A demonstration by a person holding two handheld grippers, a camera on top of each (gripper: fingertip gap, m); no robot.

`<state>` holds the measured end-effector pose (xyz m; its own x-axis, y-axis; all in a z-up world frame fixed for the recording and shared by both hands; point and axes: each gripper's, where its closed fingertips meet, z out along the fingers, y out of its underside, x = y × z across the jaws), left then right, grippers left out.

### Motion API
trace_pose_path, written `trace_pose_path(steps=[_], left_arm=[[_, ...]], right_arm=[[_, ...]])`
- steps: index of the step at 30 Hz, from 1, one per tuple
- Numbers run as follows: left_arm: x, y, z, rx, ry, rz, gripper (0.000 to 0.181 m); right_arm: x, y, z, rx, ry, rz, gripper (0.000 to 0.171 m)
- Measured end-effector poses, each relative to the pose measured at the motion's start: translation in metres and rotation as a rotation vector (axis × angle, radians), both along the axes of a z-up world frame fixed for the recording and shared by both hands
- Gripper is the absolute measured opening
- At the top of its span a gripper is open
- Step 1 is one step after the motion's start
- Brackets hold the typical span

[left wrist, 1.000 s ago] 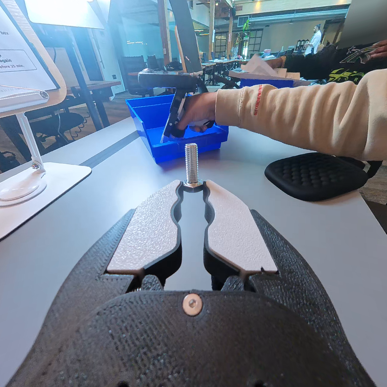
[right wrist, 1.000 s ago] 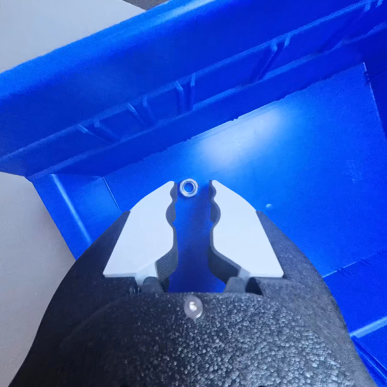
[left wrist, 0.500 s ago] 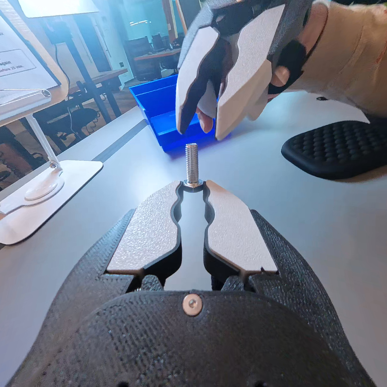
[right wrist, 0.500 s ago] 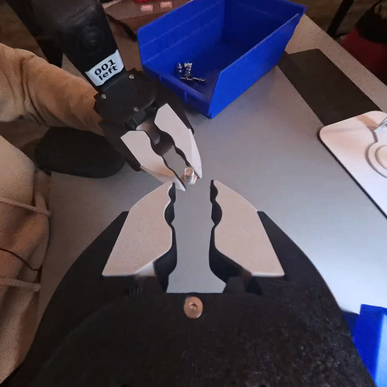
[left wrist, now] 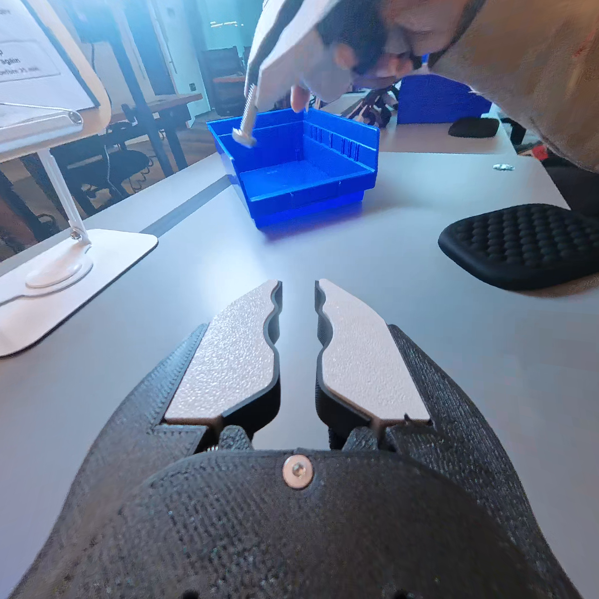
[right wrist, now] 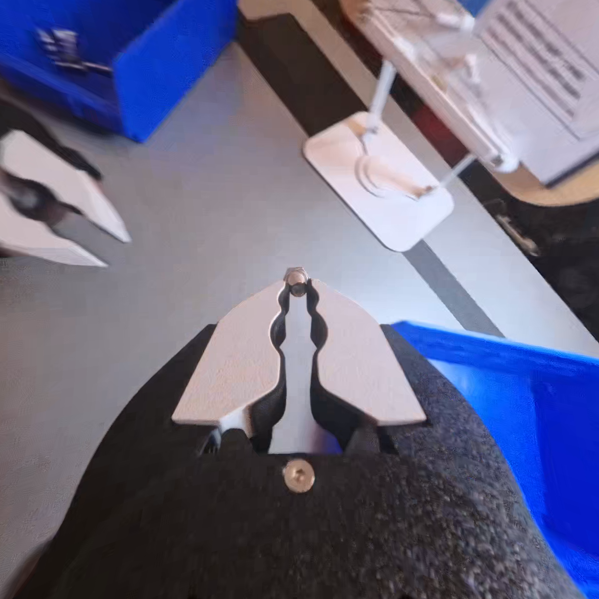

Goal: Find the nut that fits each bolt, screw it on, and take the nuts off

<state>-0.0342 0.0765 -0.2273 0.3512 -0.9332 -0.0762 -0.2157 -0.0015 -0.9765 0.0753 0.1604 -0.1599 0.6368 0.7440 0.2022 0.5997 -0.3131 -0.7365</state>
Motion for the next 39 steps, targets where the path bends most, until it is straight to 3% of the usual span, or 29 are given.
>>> trace_pose_path(steps=[3,5,8,11,23,26,29,33,36,39], left_arm=[[-0.001,0.002,-0.002,0.009,0.006,0.006,0.012],[-0.001,0.002,-0.006,0.018,0.027,0.006,0.01],[0.0,0.001,-0.01,0.013,0.043,0.001,0.009],[-0.002,0.003,-0.012,0.011,0.051,0.005,0.008],[-0.004,0.006,-0.018,-0.017,0.055,-0.006,0.011],[-0.003,0.004,-0.016,-0.031,0.04,-0.023,0.015],[-0.006,0.005,-0.008,-0.033,0.01,-0.019,0.018],[-0.025,0.012,0.027,-0.016,-0.039,0.027,0.018],[-0.072,0.029,0.073,0.009,-0.077,0.141,0.01],[-0.149,0.057,0.097,-0.003,0.006,0.331,0.001]], right_arm=[[0.111,0.065,-0.026,-0.026,-0.137,-0.371,0.01],[0.159,0.078,-0.071,-0.206,-0.173,-0.503,0.01],[0.184,0.083,-0.116,-0.379,-0.175,-0.567,0.01],[0.191,0.09,-0.129,-0.424,-0.197,-0.59,0.01],[0.187,0.106,-0.135,-0.485,-0.059,-0.598,0.016],[0.18,0.113,-0.112,-0.375,0.025,-0.585,0.025],[0.153,0.118,-0.057,-0.114,0.19,-0.502,0.029],[0.08,0.072,0.008,0.119,0.465,-0.269,0.032],[0.033,0.023,0.008,0.152,0.532,-0.136,0.033],[-0.002,-0.017,-0.009,0.175,0.562,-0.049,0.029]])
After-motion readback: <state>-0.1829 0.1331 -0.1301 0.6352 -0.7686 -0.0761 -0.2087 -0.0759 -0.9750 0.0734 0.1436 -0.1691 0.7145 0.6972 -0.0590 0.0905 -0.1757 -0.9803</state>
